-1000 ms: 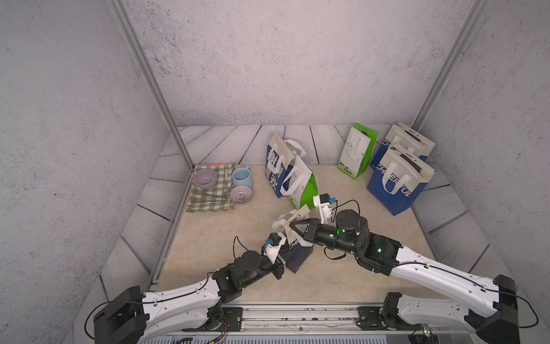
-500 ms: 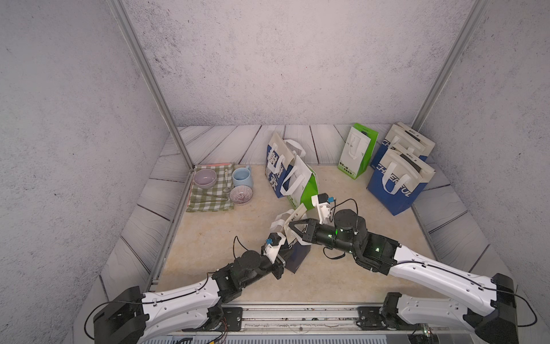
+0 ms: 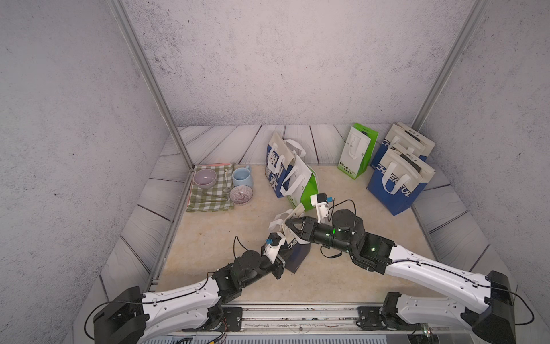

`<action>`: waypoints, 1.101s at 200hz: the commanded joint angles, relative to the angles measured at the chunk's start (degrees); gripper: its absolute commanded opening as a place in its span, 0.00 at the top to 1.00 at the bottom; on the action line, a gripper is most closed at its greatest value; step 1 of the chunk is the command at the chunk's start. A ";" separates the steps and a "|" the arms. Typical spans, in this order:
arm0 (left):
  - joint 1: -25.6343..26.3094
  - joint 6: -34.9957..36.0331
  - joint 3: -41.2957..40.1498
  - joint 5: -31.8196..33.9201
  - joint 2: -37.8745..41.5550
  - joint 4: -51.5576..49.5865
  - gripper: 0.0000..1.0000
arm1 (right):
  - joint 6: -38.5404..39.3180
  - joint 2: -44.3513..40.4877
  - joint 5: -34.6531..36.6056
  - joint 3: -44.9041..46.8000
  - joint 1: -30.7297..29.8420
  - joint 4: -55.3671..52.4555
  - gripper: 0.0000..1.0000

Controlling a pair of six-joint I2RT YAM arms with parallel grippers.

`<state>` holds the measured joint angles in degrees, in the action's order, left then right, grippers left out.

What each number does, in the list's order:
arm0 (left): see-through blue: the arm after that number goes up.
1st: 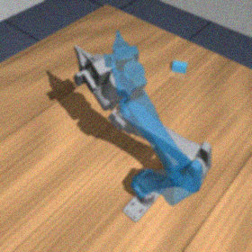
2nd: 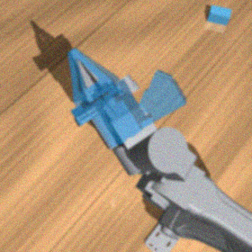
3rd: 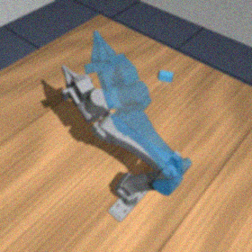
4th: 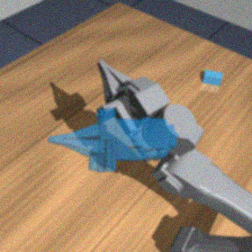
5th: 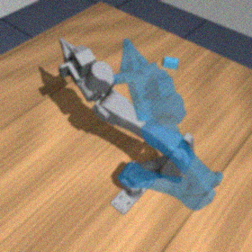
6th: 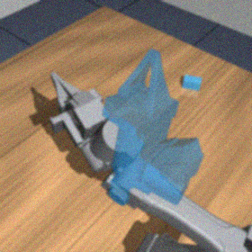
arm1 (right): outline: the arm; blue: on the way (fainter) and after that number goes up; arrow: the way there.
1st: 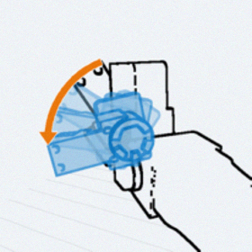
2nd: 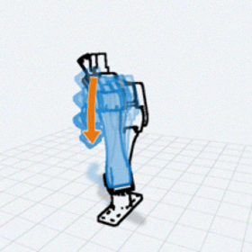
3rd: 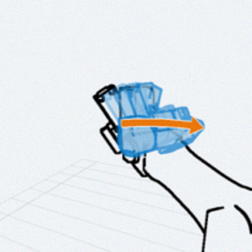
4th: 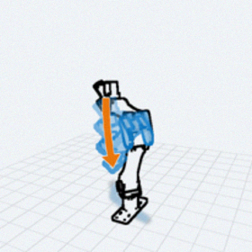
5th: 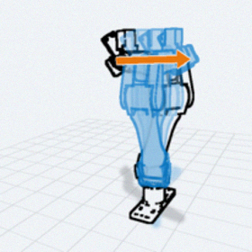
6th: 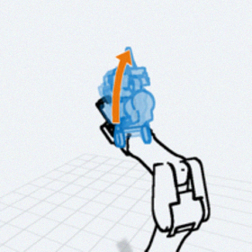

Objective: Open the takeout bag
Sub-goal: Open the takeout bag at the center of the board.

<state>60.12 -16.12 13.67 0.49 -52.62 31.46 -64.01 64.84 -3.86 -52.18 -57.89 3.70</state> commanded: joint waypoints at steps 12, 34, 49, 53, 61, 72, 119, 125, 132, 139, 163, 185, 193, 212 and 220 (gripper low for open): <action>-0.03 -0.23 0.43 -0.50 0.68 1.46 1.00 | -1.45 0.90 1.50 1.34 0.98 1.24 0.67; -0.09 -0.23 0.38 -0.54 0.81 1.41 1.00 | -2.40 1.25 0.81 1.82 1.42 1.80 0.67; -0.09 -0.22 0.39 -0.49 0.77 1.27 1.00 | -2.53 1.42 0.69 2.00 1.63 1.91 0.66; -0.07 -0.22 0.39 -0.56 0.77 1.27 1.00 | -2.61 1.50 0.61 2.07 1.68 1.86 0.66; -0.07 -0.23 0.38 -0.53 0.79 1.29 1.00 | -2.86 1.58 0.61 2.18 1.96 1.89 0.66; -0.09 -0.23 0.34 -0.49 0.87 1.27 1.00 | -3.52 1.68 0.52 2.57 2.28 2.04 0.66; -0.09 -0.12 0.39 -0.51 0.94 1.06 1.00 | -5.88 2.18 -0.96 3.56 3.86 3.09 0.63; -0.05 -0.14 0.40 -0.49 0.95 1.06 1.00 | -6.25 2.23 -1.18 3.66 4.06 3.31 0.62; -0.04 -0.13 0.45 -0.54 0.94 1.09 1.00 | -6.60 2.39 -1.53 3.74 4.33 3.65 0.62; -0.03 -0.14 0.51 -0.50 0.88 1.12 1.00 | -6.93 2.61 -1.91 3.76 4.54 3.93 0.62; -0.06 0.02 0.63 -0.71 0.81 0.99 1.00 | -8.64 3.32 -3.14 4.02 5.19 5.65 0.61; -0.08 0.03 0.61 -0.82 0.71 1.06 1.00 | -10.24 4.26 -4.51 3.91 5.41 7.17 0.61; -0.09 -0.01 0.65 -0.85 0.76 0.98 1.00 | -11.54 4.63 -4.90 4.14 5.50 8.34 0.61; -0.08 -0.05 0.64 -0.91 0.77 0.85 1.00 | -14.15 5.42 -6.16 4.89 5.60 11.90 0.61; -0.08 -0.05 0.70 -0.93 0.81 0.71 1.00 | -15.31 5.77 -6.73 5.06 5.67 13.18 0.61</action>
<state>60.12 -16.14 13.67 0.69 -52.51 31.09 -75.11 69.43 -8.10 -48.36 -52.56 11.66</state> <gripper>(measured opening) 0.046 0.389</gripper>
